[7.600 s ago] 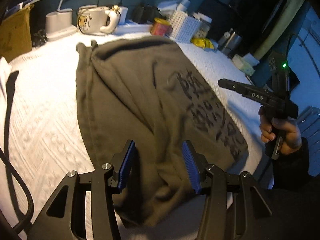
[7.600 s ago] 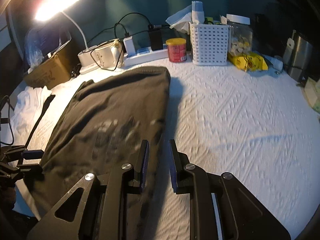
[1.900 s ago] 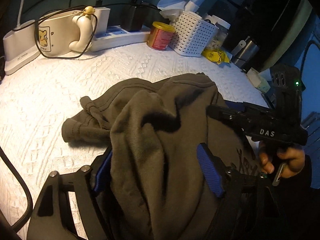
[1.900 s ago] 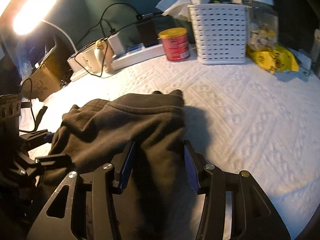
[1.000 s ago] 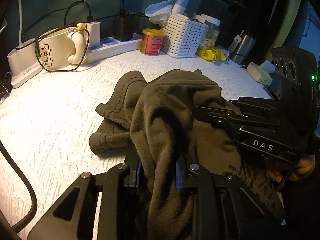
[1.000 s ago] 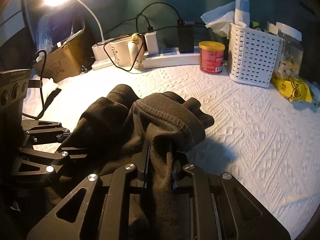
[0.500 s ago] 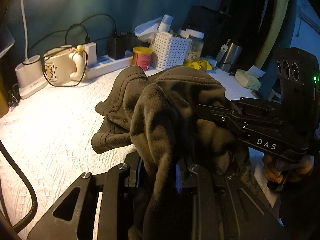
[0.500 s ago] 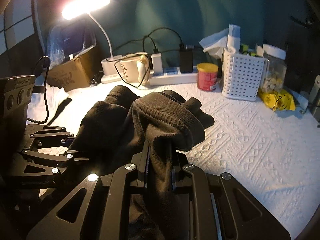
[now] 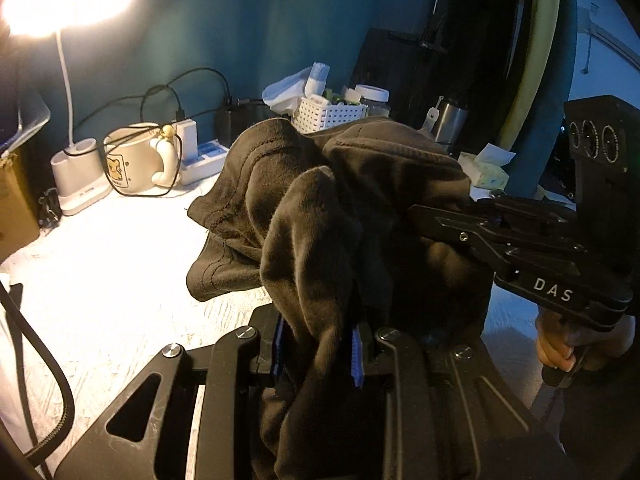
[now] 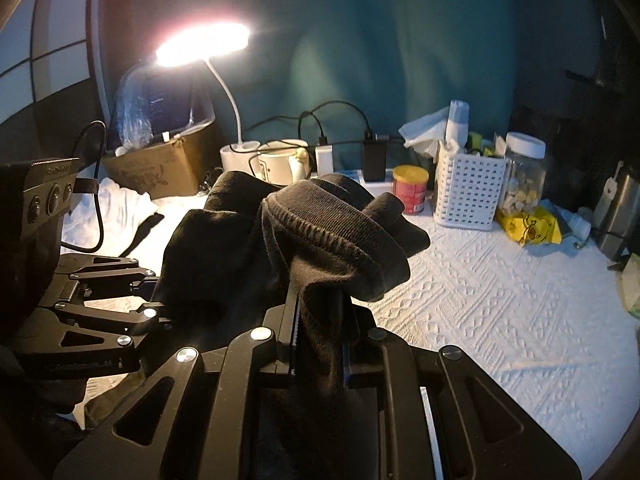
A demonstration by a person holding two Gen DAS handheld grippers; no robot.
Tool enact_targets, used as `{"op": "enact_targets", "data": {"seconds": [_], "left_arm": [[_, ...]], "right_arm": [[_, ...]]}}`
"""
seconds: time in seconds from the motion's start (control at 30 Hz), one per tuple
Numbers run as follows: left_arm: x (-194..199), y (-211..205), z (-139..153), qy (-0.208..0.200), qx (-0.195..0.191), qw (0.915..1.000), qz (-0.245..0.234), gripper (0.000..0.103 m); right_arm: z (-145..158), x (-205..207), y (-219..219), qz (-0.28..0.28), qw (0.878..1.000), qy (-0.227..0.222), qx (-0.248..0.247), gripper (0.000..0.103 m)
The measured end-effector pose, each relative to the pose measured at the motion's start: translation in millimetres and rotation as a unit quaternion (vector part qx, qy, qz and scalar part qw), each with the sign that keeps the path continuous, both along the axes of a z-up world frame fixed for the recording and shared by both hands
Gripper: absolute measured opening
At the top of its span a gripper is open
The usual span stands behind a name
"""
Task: Fold small clothes
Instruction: 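Lift the folded brown shirt with both grippers and carry it toward the white cloth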
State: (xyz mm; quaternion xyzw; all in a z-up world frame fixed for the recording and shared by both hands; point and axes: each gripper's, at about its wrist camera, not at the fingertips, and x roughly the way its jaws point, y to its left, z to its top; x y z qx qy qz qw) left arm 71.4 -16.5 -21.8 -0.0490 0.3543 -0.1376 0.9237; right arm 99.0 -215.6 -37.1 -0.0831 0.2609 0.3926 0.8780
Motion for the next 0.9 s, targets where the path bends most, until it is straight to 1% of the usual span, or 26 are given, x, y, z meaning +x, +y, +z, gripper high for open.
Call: {"op": "enact_targets", "data": {"seconds": [0.17, 0.47, 0.9], "left_arm": [[-11.8, -0.7, 8.3, -0.013, 0.0, 0.9999, 0.006, 0.023], [-35.3, -3.7, 26.7, -0.046, 0.002, 0.9989, 0.002, 0.023], [-65.8, 0.9, 49.2, -0.097, -0.003, 0.9953, 0.002, 0.023]], "right_arm": [[10.9, -17.8, -4.7, -0.001, 1.0, -0.017, 0.003, 0.016], [29.6, -48.0, -12.5, -0.008, 0.999, -0.049, 0.016, 0.016], [63.1, -88.1, -20.7, -0.006, 0.994, -0.101, 0.03, 0.016]]}}
